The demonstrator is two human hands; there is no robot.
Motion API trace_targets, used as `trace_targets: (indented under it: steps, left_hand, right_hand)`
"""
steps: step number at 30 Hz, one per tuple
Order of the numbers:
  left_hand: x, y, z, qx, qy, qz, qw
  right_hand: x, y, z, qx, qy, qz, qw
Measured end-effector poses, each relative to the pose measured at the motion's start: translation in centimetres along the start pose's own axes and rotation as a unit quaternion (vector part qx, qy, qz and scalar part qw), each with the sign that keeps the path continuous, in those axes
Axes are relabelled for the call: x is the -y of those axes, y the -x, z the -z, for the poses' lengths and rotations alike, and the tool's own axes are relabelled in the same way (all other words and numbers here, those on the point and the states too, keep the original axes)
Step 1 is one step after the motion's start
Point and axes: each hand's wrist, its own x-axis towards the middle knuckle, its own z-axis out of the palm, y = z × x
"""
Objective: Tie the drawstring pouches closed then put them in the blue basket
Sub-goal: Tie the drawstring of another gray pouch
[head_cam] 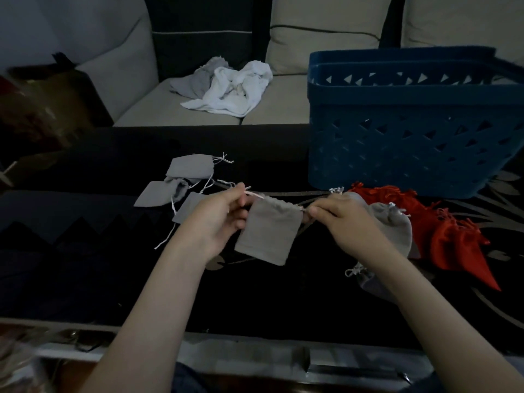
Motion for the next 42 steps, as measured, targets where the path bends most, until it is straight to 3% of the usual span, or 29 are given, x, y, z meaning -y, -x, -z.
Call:
trace_targets:
  steps: [3, 8, 11, 14, 17, 25, 31, 36, 42]
  left_hand:
    - [-0.9, 0.1, 0.8, 0.012, 0.223, 0.009, 0.975]
    - [-0.7, -0.4, 0.9, 0.013, 0.273, -0.027, 0.962]
    - [-0.8, -0.1, 0.5, 0.017, 0.197, -0.082, 0.977]
    - [-0.4, 0.2, 0.1, 0.03, 0.035, -0.138, 0.989]
    - [0.2, 0.3, -0.7, 0.037, -0.102, -0.161, 0.981]
    - [1.2, 1.1, -4.0, 0.104, -0.251, -0.164, 0.948]
    - [1.8, 1.8, -6.2, 0.156, -0.31, -0.172, 0.922]
    - [1.3, 2.5, -6.7, 0.228, -0.319, -0.139, 0.909]
    - [1.6, 2.2, -7.1, 0.163, -0.324, -0.179, 0.914]
  right_hand:
    - [-0.3, -0.2, 0.2, 0.006, 0.013, 0.009, 1.0]
    - [-0.1, -0.2, 0.4, 0.02, 0.006, 0.004, 1.0]
    - [-0.2, -0.1, 0.6, 0.002, -0.054, -0.015, 0.998]
    - [-0.1, 0.0, 1.0, -0.031, -0.15, -0.027, 0.988]
    - [1.0, 0.5, 1.7, -0.026, -0.185, -0.005, 0.982]
    - [3.4, 1.6, 3.0, 0.048, -0.206, 0.066, 0.975]
    - [3.1, 1.4, 3.0, -0.024, -0.119, 0.112, 0.986]
    - [2.7, 1.2, 3.3, -0.079, -0.126, 0.065, 0.987]
    - [3.0, 1.2, 3.3, -0.08, -0.247, 0.023, 0.965]
